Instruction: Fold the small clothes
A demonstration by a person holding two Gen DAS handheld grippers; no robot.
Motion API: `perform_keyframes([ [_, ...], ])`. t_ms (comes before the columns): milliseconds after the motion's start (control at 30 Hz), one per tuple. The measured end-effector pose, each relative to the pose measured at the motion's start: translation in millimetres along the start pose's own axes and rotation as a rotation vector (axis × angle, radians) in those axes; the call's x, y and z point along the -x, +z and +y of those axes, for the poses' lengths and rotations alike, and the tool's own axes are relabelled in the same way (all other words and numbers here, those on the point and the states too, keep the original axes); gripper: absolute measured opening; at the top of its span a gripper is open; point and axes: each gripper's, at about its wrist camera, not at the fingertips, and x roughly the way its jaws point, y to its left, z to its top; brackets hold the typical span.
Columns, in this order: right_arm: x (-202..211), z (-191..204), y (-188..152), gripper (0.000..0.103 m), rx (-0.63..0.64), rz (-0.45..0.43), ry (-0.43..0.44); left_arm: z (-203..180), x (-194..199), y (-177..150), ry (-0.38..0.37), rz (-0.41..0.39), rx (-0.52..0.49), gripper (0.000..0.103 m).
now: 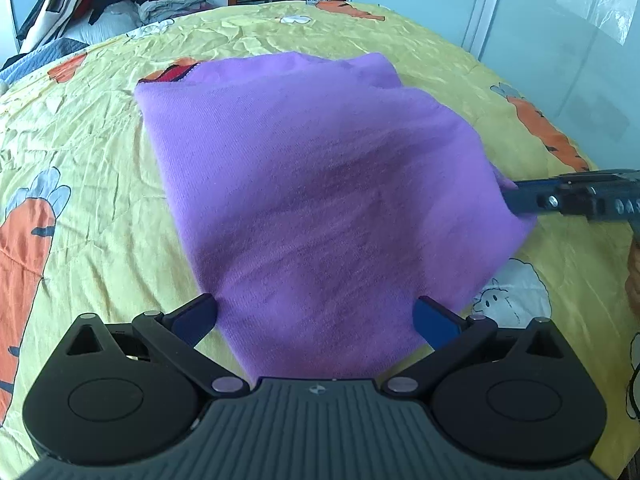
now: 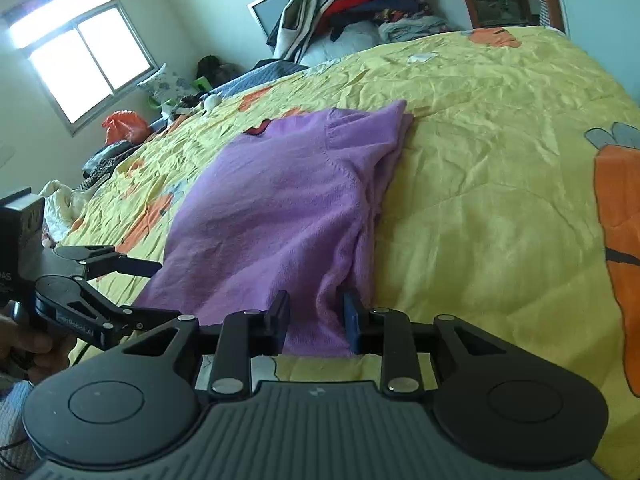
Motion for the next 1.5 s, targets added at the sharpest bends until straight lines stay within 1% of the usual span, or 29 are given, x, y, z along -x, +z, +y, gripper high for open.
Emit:
perform_keyframes([
  [33, -4, -6, 0, 0.003, -0.054, 0.0, 0.017, 0, 0, 1, 0.001, 0.003, 0.0, 0.103],
  [133, 16, -20, -2, 0.003, -0.213, -0.113, 0.128, -1, 0, 2, 0.004, 0.013, -0.01, 0.103],
  [167, 25, -22, -3, 0.003, -0.243, -0.14, 0.129, 0, 0, 2, 0.004, 0.015, -0.013, 0.103],
  [233, 33, -22, -7, 0.003, -0.21, -0.143, 0.039, 2, -2, 0, -0.007, 0.015, -0.002, 0.103],
  [267, 28, -25, -10, 0.003, -0.195, -0.103, -0.01, 3, -2, -1, -0.011, 0.014, 0.002, 0.103],
  [300, 22, -30, -14, 0.003, -0.21, -0.071, -0.032, 3, -2, -1, -0.011, 0.013, 0.0, 0.103],
  [367, 22, -33, -15, 0.006, -0.214, -0.051, -0.011, 3, 0, 0, -0.008, 0.028, 0.003, 0.103],
  [433, 32, -21, -8, 0.029, -0.168, -0.074, -0.094, 4, 8, 2, -0.023, 0.031, 0.019, 0.103],
  [467, 38, -15, -5, 0.056, -0.141, -0.103, -0.12, 5, 13, 3, -0.033, 0.023, 0.024, 0.103],
  [500, 43, -7, 0, 0.078, -0.112, -0.137, -0.117, 5, 17, 5, -0.035, 0.014, 0.027, 0.103],
  [533, 44, -2, 4, 0.079, -0.094, -0.155, -0.097, 5, 21, 9, -0.033, 0.001, 0.028, 0.103],
  [633, 34, 11, 9, 0.077, -0.055, -0.141, -0.074, 6, 20, 17, -0.016, -0.023, 0.036, 0.103],
  [667, 28, 12, 8, 0.071, -0.039, -0.116, -0.087, 5, 15, 18, -0.011, -0.009, 0.029, 0.103],
  [700, 19, 13, 3, 0.057, -0.021, -0.066, -0.102, 4, 8, 18, 0.012, 0.018, 0.009, 0.103],
  [733, 11, 13, -4, 0.049, -0.011, -0.012, -0.109, 1, 0, 15, 0.056, 0.052, -0.018, 0.103],
  [767, 7, 13, -11, 0.044, 0.012, 0.014, -0.106, 3, -3, 10, 0.057, 0.054, -0.028, 0.103],
  [833, 15, 18, -14, 0.042, 0.061, 0.014, -0.135, 14, 2, 8, 0.025, 0.065, 0.017, 0.103],
  [867, 21, 19, -9, 0.045, 0.058, -0.014, -0.142, 20, 5, 13, 0.025, 0.057, 0.038, 0.103],
  [967, 29, 27, 18, 0.044, 0.111, -0.128, -0.147, 41, 17, 42, 0.035, -0.046, 0.119, 0.103],
  [1067, 0, 33, 51, 0.044, 0.195, -0.168, -0.18, 62, 8, 83, -0.001, -0.131, 0.219, 0.103],
  [1167, -46, 35, 79, 0.044, 0.227, -0.133, -0.169, 81, -29, 116, 0.037, -0.108, 0.293, 0.103],
  [1200, -60, 35, 85, 0.044, 0.248, -0.128, -0.182, 87, -43, 122, 0.055, -0.081, 0.296, 0.103],
  [1267, -92, 33, 93, 0.043, 0.274, -0.04, -0.227, 98, -73, 127, 0.103, 0.002, 0.313, 0.103],
  [1300, -103, 27, 93, 0.043, 0.271, -0.01, -0.253, 102, -77, 125, 0.113, -0.03, 0.29, 0.103],
  [1333, -106, 23, 92, 0.049, 0.284, -0.032, -0.269, 102, -79, 125, 0.115, -0.041, 0.276, 0.103],
  [1367, -106, 17, 94, 0.061, 0.261, -0.031, -0.277, 103, -80, 124, 0.113, -0.043, 0.285, 0.103],
  [1400, -105, 12, 97, 0.062, 0.222, -0.029, -0.271, 103, -81, 123, 0.112, -0.045, 0.294, 0.103],
  [1467, -104, 8, 96, 0.075, 0.207, -0.022, -0.3, 105, -81, 123, 0.116, -0.05, 0.31, 0.103],
  [1500, -102, 6, 95, 0.074, 0.188, -0.022, -0.29, 105, -82, 123, 0.121, -0.045, 0.329, 0.103],
])
